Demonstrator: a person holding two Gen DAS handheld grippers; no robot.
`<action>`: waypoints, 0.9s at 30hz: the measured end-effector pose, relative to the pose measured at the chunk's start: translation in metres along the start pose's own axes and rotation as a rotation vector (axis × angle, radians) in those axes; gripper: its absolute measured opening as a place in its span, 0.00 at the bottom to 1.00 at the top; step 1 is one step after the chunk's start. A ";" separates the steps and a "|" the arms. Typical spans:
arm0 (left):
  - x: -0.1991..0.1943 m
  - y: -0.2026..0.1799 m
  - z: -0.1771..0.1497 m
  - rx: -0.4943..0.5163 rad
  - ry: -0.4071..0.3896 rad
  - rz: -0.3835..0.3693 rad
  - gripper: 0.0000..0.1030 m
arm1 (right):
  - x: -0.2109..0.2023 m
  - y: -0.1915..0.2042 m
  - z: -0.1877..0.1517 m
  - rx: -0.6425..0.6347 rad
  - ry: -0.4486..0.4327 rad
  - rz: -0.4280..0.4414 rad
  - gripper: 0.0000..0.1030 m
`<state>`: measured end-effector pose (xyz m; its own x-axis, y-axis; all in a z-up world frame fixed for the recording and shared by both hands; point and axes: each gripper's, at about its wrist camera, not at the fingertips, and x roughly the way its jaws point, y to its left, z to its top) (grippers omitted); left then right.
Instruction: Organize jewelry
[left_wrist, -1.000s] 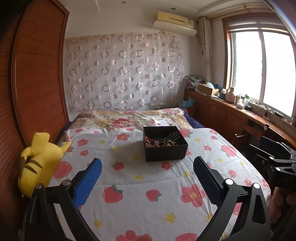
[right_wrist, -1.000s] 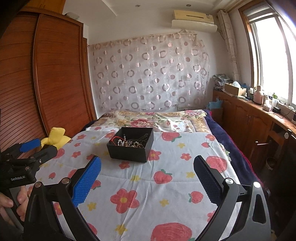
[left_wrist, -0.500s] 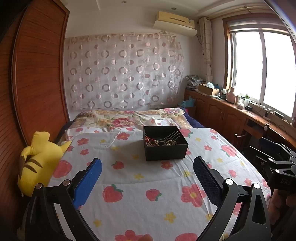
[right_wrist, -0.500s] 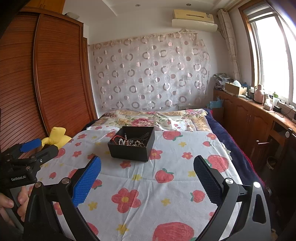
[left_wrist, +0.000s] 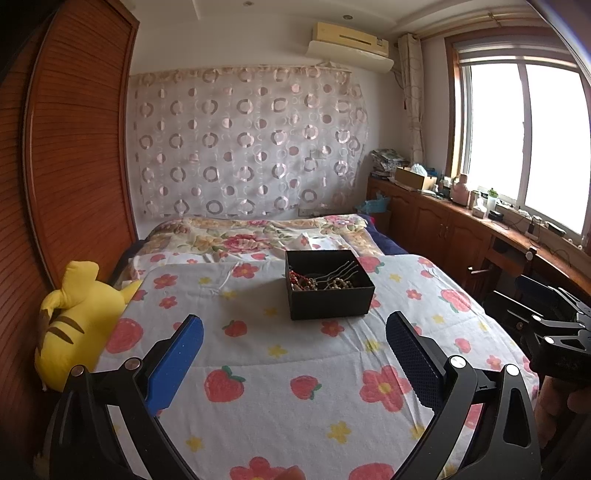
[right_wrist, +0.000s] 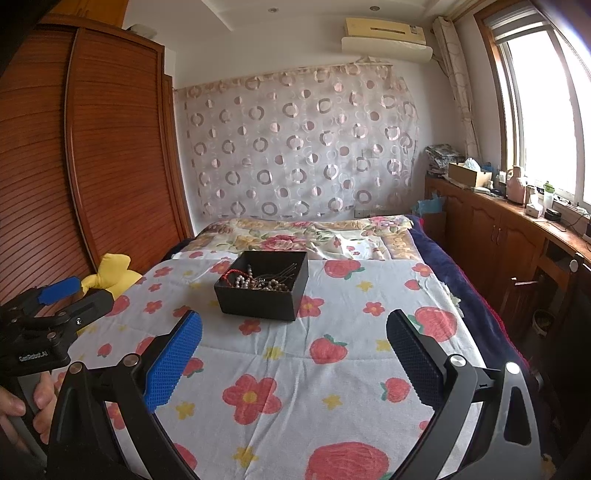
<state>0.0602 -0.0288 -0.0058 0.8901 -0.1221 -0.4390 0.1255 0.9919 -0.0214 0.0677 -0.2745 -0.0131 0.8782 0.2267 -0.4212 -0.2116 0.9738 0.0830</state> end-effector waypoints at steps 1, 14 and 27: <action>0.001 0.000 -0.001 0.001 -0.001 0.001 0.93 | -0.001 0.000 -0.001 0.001 0.000 0.001 0.98; 0.001 -0.002 -0.004 0.002 -0.003 0.004 0.93 | 0.001 0.000 0.000 0.005 0.001 0.000 0.98; 0.000 -0.001 -0.003 -0.006 -0.001 0.014 0.93 | 0.001 -0.001 0.001 0.003 0.001 0.000 0.98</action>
<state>0.0583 -0.0300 -0.0084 0.8923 -0.1079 -0.4383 0.1102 0.9937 -0.0203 0.0689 -0.2750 -0.0131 0.8777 0.2270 -0.4220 -0.2105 0.9738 0.0861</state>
